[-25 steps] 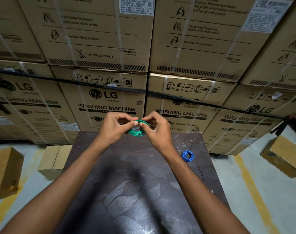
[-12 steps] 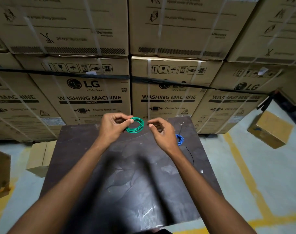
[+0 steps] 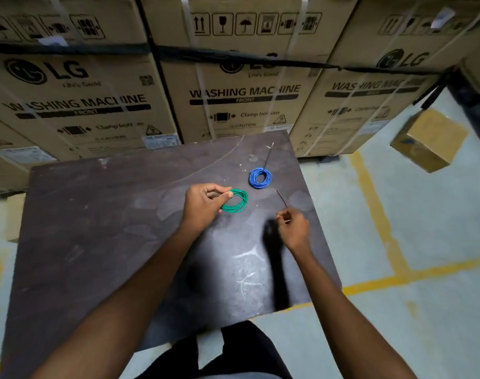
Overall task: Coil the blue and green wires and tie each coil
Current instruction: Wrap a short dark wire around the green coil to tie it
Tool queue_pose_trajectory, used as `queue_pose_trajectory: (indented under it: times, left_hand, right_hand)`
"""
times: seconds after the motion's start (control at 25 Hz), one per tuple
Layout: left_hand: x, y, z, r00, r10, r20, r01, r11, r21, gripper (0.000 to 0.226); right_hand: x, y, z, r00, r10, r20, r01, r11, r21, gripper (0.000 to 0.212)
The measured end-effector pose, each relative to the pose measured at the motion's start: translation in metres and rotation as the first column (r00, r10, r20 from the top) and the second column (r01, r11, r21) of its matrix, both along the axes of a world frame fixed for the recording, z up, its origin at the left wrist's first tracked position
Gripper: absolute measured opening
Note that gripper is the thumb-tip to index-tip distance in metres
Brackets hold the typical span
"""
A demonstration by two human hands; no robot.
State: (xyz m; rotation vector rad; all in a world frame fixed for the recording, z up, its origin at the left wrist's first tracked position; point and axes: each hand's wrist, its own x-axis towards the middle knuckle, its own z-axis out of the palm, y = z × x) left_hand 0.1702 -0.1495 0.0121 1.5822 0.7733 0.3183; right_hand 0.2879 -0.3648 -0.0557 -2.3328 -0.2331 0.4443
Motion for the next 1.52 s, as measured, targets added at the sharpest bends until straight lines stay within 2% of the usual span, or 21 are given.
queue_pose_trajectory:
  times: [0.08,0.24,0.44,0.6,0.76,0.96,1.12,1.24,1.36,1.52]
  left_hand:
    - [0.013,-0.013,-0.015,0.999,0.002,-0.034,-0.003,1.000,-0.017,0.010]
    - [0.029,-0.027,-0.034,0.996,-0.024,-0.085,0.020,0.999,-0.040,0.010]
    - [0.037,-0.031,-0.042,0.995,-0.013,-0.102,0.009,0.999,-0.038,0.009]
    - [0.037,-0.032,-0.045,0.994,-0.014,-0.107,0.008,0.998,-0.057,0.010]
    - [0.035,-0.032,-0.043,0.996,-0.010,-0.092,0.004,0.997,-0.071,0.007]
    - [0.023,-0.028,-0.030,0.998,-0.013,-0.056,0.008,0.997,-0.075,0.008]
    - [0.006,-0.021,-0.014,0.999,-0.014,-0.050,0.010,0.997,-0.077,0.010]
    - [-0.012,-0.013,0.002,0.999,-0.010,-0.032,0.009,0.999,-0.052,0.014]
    - [-0.034,-0.003,0.023,1.000,-0.017,-0.002,0.017,1.000,-0.023,0.018]
    - [-0.062,0.009,0.052,0.997,-0.051,0.060,0.051,0.999,0.013,0.017]
  right_hand:
    - [0.011,-0.016,-0.022,1.000,-0.005,0.003,0.006,0.999,-0.050,0.013]
    - [0.024,-0.030,-0.052,0.989,0.146,0.008,-0.141,0.971,-0.193,0.029]
    - [0.031,-0.030,-0.063,0.958,0.279,0.069,-0.247,0.923,-0.295,0.020]
    - [0.035,-0.028,-0.062,0.942,0.334,0.024,-0.309,0.895,-0.321,0.017]
    - [0.029,-0.026,-0.054,0.899,0.422,0.121,-0.402,0.902,-0.155,0.007]
    - [0.024,-0.020,-0.034,0.905,0.387,0.178,-0.397,0.918,0.020,0.008]
    - [0.018,-0.002,-0.008,0.852,0.472,0.227,-0.494,0.869,0.046,0.009]
    - [0.015,0.014,0.016,0.814,0.485,0.319,-0.527,0.848,0.054,0.007]
    - [0.009,0.034,0.046,0.842,0.389,0.372,-0.466,0.874,0.140,0.006]
    - [0.006,0.067,0.088,0.963,0.154,0.219,-0.230,0.894,0.384,0.016]
